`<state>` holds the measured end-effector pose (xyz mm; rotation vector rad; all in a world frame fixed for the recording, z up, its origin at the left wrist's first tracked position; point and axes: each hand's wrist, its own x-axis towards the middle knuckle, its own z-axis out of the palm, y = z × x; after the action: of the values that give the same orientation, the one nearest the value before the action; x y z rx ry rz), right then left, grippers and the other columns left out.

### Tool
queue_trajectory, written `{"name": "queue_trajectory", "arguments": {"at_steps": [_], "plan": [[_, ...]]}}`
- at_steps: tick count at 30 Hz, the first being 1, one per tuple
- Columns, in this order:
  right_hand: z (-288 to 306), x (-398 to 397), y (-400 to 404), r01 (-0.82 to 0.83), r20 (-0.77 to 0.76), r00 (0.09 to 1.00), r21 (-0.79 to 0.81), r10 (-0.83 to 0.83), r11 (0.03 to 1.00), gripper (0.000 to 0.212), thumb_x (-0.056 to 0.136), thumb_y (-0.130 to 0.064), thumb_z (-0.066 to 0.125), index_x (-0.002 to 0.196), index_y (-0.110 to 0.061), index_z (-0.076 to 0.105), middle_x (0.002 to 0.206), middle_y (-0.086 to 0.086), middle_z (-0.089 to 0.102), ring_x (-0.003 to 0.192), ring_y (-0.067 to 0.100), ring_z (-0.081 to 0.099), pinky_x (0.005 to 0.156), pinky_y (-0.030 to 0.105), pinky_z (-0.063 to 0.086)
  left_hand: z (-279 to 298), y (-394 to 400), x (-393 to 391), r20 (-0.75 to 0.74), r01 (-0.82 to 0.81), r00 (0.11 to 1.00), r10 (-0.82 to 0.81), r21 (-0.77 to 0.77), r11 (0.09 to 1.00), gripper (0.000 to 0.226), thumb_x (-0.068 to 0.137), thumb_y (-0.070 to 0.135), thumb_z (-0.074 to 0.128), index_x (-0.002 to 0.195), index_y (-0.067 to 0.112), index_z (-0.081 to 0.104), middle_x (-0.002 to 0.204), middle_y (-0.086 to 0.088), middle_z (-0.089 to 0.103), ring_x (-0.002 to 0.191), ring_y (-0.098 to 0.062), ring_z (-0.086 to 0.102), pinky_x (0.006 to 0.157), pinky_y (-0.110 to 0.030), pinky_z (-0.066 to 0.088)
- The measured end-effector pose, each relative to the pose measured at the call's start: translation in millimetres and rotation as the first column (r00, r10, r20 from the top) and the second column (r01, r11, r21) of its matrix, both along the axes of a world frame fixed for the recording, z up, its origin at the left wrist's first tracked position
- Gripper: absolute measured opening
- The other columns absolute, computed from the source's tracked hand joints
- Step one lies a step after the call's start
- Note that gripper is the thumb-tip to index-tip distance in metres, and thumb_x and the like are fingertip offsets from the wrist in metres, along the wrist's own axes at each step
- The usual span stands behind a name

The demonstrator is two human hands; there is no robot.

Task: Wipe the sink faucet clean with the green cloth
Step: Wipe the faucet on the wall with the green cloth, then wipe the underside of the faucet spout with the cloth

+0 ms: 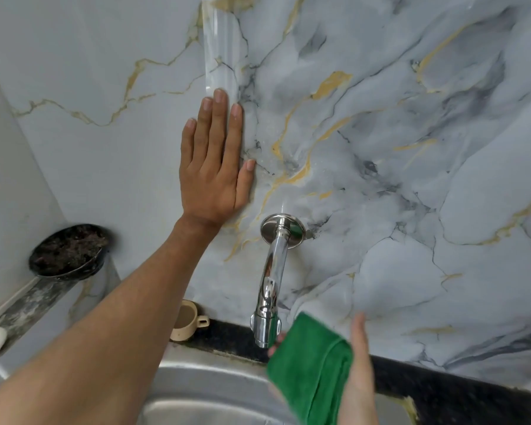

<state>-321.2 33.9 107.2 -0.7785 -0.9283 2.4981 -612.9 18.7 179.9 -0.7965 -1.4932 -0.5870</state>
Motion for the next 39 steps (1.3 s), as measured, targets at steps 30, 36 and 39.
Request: {"name": "queue_trajectory", "arguments": {"at_steps": [30, 36, 39], "plan": [[-21, 33, -53, -0.216, 0.184, 0.974, 0.926, -0.13, -0.309, 0.092, 0.079, 0.003, 0.079, 0.154, -0.038, 0.044, 0.171, 0.006, 0.03, 0.158, 0.029, 0.026, 0.119, 0.03, 0.043, 8, -11, 28, 0.184, -0.076, 0.978, 0.099, -0.126, 0.989, 0.066, 0.106, 0.036, 0.026, 0.163, 0.002, 0.022, 0.166, -0.027, 0.032, 0.157, -0.039, 0.027, 0.134, -0.048, 0.019], [-2, 152, -41, -0.073, 0.151, 0.988, 0.306, 0.027, 0.949, 0.049, 0.062, -0.001, 0.076, 0.108, -0.018, 0.078, 0.103, 0.007, 0.082, 0.087, 0.018, 0.08, 0.073, 0.032, 0.067, 18, -67, 158, 0.651, 0.323, 0.732, -0.202, -0.071, 0.944, 0.05, 0.111, 0.038, 0.037, 0.146, 0.005, 0.05, 0.154, -0.019, 0.051, 0.144, -0.032, 0.049, 0.12, -0.038, 0.04], [-10, 227, -30, 0.014, 0.112, 0.994, -0.004, -0.013, 1.0, 0.034, 0.069, -0.014, 0.071, 0.099, -0.003, 0.084, 0.105, 0.023, 0.083, 0.089, 0.035, 0.082, 0.073, 0.048, 0.068, -22, -110, 288, 0.758, 0.472, 0.456, -0.467, 0.239, 0.849, 0.027, 0.109, 0.041, 0.044, 0.103, 0.022, 0.062, 0.088, -0.001, 0.071, 0.078, -0.018, 0.066, 0.073, -0.029, 0.05]]}}
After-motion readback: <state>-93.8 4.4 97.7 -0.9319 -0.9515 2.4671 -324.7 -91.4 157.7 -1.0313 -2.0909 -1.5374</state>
